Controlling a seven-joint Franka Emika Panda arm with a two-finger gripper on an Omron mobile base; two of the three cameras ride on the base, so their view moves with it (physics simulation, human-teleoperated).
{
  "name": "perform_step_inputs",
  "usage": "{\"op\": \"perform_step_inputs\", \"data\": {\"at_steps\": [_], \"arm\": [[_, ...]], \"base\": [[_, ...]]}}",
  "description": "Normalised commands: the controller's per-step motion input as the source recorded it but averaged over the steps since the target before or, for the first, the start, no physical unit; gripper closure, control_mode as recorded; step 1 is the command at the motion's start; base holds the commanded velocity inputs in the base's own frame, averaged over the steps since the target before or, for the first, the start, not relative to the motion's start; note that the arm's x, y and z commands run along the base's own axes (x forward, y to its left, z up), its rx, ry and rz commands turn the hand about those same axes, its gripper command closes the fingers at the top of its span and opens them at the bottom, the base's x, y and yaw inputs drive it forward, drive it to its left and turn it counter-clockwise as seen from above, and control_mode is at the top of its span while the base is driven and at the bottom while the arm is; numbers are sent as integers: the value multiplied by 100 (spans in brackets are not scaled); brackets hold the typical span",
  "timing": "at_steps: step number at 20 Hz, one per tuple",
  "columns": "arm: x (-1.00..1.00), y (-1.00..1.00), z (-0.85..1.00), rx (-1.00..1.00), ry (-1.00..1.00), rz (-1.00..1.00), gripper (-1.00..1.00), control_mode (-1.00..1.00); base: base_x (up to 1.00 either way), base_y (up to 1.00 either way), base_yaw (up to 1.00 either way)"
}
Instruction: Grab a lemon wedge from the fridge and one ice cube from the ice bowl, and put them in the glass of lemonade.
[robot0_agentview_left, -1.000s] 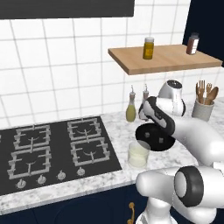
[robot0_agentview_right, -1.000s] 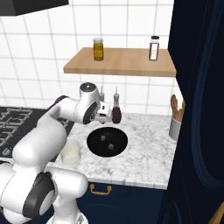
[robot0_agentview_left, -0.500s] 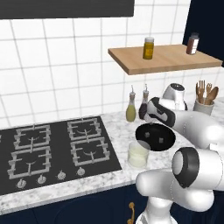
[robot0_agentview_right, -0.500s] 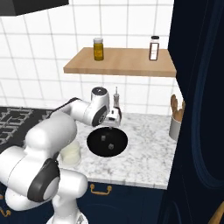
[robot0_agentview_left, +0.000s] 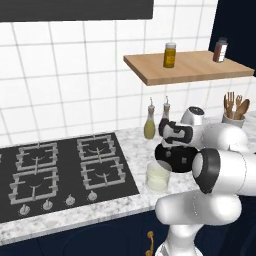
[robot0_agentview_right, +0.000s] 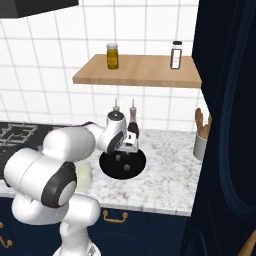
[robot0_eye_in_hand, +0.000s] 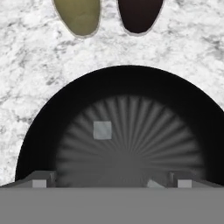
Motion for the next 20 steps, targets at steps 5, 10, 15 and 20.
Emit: {"op": "perform_step_inputs", "data": {"at_steps": [5, 10, 15, 20], "arm": [[18, 0, -32, 0, 0, 0, -100, -100], [20, 3, -32, 0, 0, 0, -100, -100], [19, 14, -34, 0, 0, 0, -100, -100], [23, 1, -12, 0, 0, 0, -100, -100]], "base": [[0, 0, 0], [0, 0, 0], [0, 0, 0], [0, 0, 0]]}}
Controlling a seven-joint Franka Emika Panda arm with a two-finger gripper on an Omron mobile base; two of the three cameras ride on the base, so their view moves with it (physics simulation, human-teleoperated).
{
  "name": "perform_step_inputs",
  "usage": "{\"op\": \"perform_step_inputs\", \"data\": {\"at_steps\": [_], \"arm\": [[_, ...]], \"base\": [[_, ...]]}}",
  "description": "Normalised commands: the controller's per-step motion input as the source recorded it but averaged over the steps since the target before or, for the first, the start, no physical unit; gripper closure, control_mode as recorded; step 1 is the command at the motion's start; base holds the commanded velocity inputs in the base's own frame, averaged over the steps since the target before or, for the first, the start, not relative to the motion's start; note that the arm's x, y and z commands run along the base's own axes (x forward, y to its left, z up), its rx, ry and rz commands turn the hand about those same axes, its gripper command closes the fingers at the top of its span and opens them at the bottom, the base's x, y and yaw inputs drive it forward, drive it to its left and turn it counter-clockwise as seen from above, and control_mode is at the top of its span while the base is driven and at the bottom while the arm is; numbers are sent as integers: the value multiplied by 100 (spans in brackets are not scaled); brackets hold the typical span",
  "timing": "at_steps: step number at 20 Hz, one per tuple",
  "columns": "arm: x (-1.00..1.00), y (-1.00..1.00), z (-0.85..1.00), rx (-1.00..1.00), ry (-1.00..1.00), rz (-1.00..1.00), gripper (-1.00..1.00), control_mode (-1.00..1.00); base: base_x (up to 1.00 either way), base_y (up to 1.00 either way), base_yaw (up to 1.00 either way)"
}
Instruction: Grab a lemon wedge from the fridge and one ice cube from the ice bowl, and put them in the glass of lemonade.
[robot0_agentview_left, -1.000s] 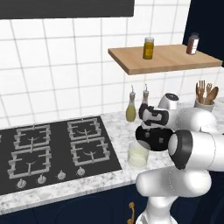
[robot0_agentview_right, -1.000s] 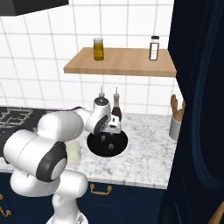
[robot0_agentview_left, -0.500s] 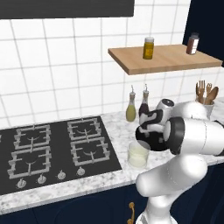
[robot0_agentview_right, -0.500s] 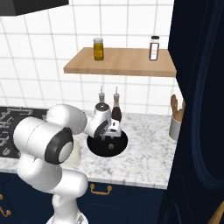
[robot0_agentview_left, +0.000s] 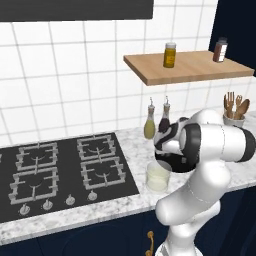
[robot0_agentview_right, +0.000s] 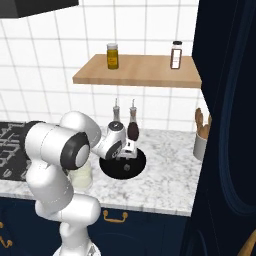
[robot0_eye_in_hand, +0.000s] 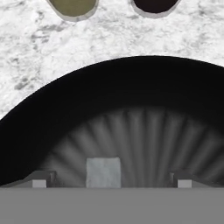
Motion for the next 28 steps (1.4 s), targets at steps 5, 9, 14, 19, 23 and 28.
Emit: {"op": "perform_step_inputs", "data": {"at_steps": [5, 9, 14, 19, 23, 28], "arm": [[28, 0, -10, 0, 0, 0, -100, -100], [13, 0, -19, 0, 0, 0, -100, -100], [0, 0, -21, 0, 0, 0, -100, -100], [0, 0, -7, 0, 0, 0, -100, -100], [-4, 0, 0, 0, -2, 0, -100, -100], [-18, 0, 0, 0, -1, 0, -100, -100]], "base": [[0, 0, 0], [0, 0, 0], [0, 0, 0], [0, 0, 0], [0, 0, 0], [0, 0, 0]]}}
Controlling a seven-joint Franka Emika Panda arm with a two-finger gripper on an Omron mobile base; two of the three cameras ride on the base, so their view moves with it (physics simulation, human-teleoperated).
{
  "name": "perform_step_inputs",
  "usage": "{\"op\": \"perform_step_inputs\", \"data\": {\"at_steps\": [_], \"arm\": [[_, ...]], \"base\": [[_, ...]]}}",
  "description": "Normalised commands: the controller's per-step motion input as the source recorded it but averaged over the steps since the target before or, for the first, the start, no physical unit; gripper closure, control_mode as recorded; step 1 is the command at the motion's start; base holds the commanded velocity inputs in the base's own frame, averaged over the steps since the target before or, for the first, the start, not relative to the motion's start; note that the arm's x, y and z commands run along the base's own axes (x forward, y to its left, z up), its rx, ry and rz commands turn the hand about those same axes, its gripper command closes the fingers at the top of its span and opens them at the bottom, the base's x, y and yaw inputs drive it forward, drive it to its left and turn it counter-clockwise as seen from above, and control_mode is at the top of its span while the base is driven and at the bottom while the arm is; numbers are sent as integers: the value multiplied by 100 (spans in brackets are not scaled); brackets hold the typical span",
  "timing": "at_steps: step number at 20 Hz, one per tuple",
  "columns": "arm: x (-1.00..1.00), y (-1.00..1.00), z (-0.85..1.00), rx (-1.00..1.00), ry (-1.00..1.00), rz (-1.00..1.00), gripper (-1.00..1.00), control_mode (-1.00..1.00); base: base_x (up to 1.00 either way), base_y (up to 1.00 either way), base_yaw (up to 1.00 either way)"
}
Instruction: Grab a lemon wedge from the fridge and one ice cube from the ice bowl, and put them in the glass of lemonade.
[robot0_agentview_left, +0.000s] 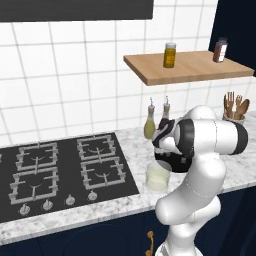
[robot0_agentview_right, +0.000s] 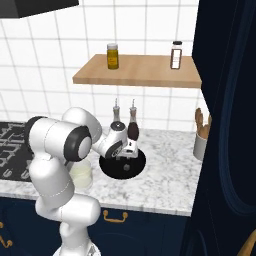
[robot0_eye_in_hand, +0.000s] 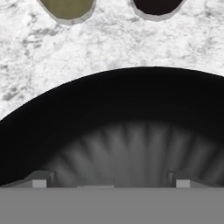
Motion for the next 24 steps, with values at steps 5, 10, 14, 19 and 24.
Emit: {"op": "perform_step_inputs", "data": {"at_steps": [5, 10, 14, 19, 24], "arm": [[-6, 0, 0, 0, 0, 0, -100, -100], [0, 0, -1, 0, 0, 0, 100, -100], [0, 0, -10, 0, 7, 0, 100, -100], [0, 0, -7, 0, 7, 0, 100, -100], [-18, 0, 42, 0, -4, 0, 100, -100]], "base": [[0, 0, 0], [0, 0, 0], [0, 0, 0], [0, 0, 0], [0, 0, 0]]}}
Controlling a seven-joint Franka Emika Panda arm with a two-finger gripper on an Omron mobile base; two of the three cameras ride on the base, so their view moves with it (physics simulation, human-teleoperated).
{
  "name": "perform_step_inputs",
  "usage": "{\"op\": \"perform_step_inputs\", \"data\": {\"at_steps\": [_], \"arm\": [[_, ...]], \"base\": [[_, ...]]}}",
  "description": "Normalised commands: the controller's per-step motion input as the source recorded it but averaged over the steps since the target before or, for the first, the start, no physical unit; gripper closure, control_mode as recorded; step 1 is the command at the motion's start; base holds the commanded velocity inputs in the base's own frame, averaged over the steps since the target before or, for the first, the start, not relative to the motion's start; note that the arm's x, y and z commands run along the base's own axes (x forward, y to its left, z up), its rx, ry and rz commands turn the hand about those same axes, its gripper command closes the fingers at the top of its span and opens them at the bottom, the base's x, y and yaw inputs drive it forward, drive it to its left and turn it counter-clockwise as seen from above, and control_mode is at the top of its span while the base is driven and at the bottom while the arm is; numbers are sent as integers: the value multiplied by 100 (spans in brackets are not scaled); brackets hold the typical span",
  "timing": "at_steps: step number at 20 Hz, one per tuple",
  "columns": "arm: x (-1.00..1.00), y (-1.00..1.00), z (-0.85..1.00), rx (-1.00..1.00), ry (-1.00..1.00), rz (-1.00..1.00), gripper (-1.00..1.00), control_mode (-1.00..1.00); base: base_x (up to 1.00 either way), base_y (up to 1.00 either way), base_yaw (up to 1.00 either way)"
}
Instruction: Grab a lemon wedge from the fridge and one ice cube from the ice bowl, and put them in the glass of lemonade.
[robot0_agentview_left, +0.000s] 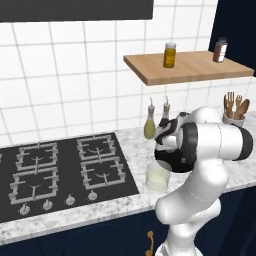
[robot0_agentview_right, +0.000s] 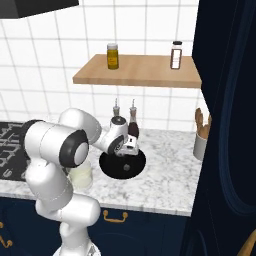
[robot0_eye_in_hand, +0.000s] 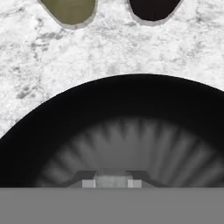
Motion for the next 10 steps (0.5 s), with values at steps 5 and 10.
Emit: {"op": "perform_step_inputs", "data": {"at_steps": [5, 10], "arm": [[-33, 1, 80, 0, -7, 0, 100, -100], [-47, 21, 72, 0, 0, 0, 100, -100]], "base": [[0, 0, 0], [0, 0, 0]]}}
